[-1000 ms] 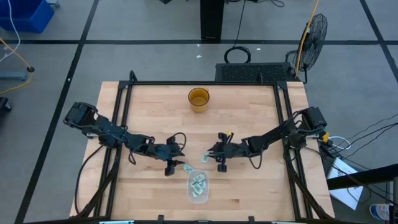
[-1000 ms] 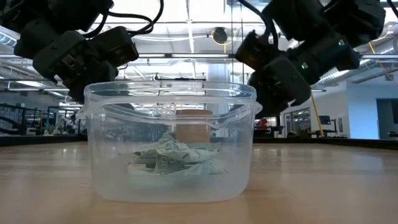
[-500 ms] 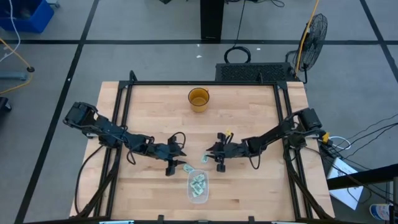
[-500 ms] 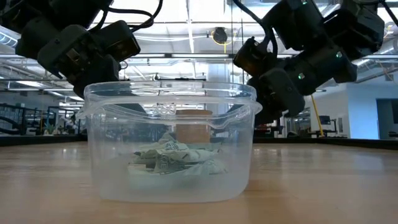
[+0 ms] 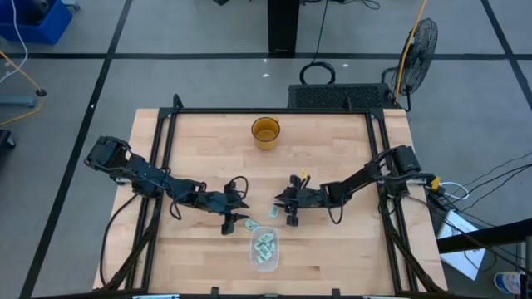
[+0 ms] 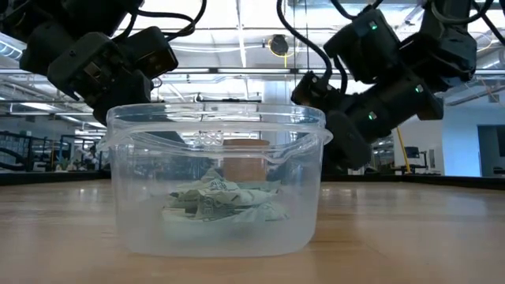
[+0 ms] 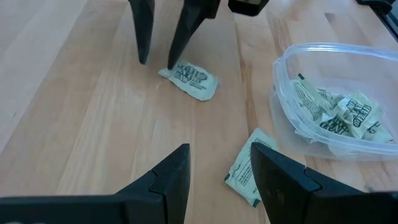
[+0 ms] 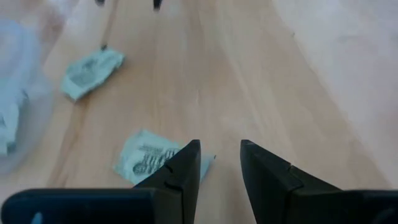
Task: Pick and place Stevia / Truvia into bins
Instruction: Put the green stevia packet into the transparent container
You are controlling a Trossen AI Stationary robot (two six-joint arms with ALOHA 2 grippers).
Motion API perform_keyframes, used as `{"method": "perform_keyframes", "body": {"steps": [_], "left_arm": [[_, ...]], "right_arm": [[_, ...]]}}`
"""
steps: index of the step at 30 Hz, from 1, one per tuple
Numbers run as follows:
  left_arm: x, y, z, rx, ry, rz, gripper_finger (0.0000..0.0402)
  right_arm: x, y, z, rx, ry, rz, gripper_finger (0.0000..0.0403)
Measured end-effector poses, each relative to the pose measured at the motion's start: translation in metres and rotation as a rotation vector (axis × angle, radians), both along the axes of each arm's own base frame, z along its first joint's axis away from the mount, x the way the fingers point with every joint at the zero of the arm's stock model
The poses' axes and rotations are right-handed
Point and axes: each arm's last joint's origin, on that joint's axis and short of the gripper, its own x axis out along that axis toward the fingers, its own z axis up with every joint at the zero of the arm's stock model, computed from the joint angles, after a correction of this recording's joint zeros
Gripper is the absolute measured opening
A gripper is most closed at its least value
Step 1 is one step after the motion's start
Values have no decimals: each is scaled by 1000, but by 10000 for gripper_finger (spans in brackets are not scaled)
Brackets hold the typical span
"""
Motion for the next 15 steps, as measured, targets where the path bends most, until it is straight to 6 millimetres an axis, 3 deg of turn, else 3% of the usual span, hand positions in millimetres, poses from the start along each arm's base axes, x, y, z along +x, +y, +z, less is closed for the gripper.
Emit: {"method": "perform_keyframes", "body": {"steps": [15], "left_arm": [[0, 0, 0, 3, 1, -2, 175]], "right_arm": [[1, 3, -3, 78, -10, -9, 106]]}}
